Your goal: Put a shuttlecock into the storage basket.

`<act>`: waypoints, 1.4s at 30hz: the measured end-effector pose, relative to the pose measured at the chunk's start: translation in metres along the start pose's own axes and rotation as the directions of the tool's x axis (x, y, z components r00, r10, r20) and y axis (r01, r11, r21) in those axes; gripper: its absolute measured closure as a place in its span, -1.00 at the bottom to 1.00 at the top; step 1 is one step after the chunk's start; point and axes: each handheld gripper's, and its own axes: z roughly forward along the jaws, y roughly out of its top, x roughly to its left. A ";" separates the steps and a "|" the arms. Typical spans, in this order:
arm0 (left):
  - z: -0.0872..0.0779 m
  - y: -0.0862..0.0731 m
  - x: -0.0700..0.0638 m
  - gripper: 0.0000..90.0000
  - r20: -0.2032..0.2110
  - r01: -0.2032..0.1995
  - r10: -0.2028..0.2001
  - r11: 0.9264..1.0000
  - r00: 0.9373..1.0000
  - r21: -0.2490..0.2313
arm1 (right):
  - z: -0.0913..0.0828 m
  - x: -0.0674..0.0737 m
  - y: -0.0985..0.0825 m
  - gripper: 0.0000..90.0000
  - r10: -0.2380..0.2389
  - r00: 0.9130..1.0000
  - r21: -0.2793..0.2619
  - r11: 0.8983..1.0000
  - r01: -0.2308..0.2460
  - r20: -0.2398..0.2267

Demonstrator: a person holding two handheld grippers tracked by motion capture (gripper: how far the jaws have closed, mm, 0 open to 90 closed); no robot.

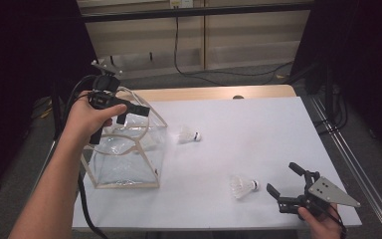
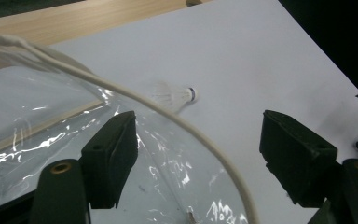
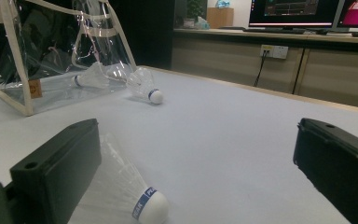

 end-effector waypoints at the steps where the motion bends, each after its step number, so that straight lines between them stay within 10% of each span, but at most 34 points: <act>1: 0.001 0.000 -0.002 -0.41 0.000 0.000 0.000 1.000 1.000 -0.001 | 0.000 0.000 0.000 -0.99 0.001 1.000 0.000 1.000 -0.001 0.001; 42: 0.033 0.001 -0.072 -0.57 0.144 -0.205 0.201 0.979 0.969 0.014 | -0.001 0.000 0.000 -0.99 -0.001 1.000 0.002 1.000 0.001 0.001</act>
